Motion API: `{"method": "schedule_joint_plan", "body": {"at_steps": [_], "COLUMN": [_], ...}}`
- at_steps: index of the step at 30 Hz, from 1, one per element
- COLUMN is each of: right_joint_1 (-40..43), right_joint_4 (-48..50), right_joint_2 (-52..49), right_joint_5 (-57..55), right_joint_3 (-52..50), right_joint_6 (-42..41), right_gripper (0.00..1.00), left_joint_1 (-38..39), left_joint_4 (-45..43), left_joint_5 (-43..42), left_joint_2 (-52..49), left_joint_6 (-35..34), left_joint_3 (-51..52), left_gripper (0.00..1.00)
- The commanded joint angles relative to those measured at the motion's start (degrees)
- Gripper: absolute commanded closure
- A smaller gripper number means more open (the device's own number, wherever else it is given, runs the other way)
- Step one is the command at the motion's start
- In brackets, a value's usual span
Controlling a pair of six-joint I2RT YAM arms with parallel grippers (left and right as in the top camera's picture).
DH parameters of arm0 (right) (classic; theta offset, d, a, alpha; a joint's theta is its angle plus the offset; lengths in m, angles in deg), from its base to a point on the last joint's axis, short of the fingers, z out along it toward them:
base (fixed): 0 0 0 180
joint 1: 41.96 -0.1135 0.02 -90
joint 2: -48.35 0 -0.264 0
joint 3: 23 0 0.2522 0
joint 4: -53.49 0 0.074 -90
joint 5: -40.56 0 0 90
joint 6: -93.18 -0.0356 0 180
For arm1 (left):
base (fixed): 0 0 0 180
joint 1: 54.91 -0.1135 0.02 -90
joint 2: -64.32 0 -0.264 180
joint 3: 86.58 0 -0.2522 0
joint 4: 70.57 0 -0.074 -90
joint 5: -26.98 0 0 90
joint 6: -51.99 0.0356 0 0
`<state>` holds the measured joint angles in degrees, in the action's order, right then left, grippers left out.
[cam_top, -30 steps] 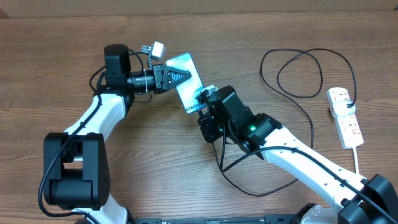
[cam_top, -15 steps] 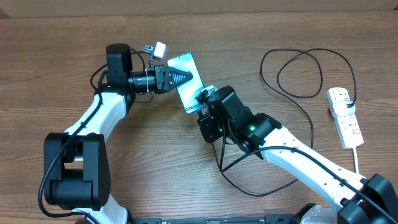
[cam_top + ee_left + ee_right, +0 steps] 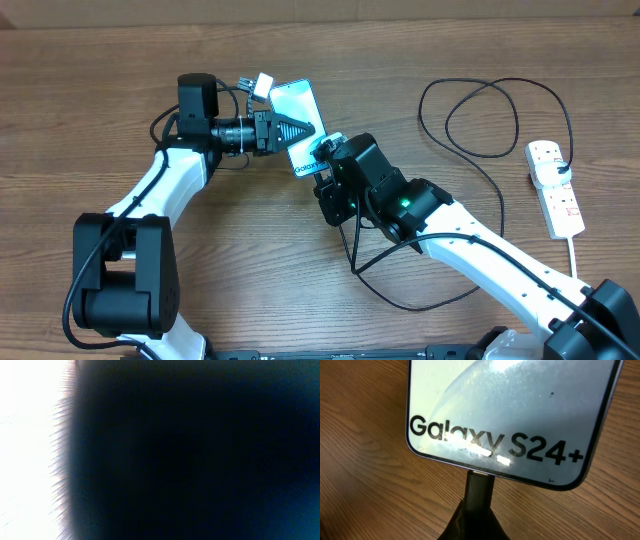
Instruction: Plug charger to phone and switch on socket
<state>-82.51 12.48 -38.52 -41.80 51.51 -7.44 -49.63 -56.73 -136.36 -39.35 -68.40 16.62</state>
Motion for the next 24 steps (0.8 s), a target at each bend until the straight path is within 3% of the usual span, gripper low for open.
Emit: {"method": "schedule_joint_plan", "body": {"at_steps": [1, 9, 10, 12, 24], "right_joint_1": [0.5, 0.5, 0.5, 0.5, 0.5], "right_joint_4": [3.3, -1.3, -1.9, -3.2, -11.5], "right_joint_2": [0.7, 0.7, 0.8, 1.0, 3.6], "right_joint_5": [-2.4, -2.4, -2.4, -2.4, -2.4], "right_joint_3": [7.0, 7.0, 7.0, 7.0, 6.9], "right_joint_6": [0.1, -3.4, -3.4, -3.4, -4.7], "right_gripper": [0.96, 0.9, 0.84, 0.62, 0.32], "left_joint_1": [4.2, 4.1, 4.1, 4.1, 4.1], "left_joint_4": [1.7, 1.6, 1.6, 1.6, 1.6], "left_joint_5": [-4.5, -2.4, -1.8, -0.1, 9.1], "left_joint_2": [-0.1, -0.1, -0.1, -0.1, -0.1], "left_joint_6": [2.0, 1.6, 1.6, 0.8, -8.4], "left_joint_3": [1.8, 1.8, 1.8, 1.8, 1.8], "left_gripper": [0.96, 0.96, 0.96, 0.96, 0.96]}}
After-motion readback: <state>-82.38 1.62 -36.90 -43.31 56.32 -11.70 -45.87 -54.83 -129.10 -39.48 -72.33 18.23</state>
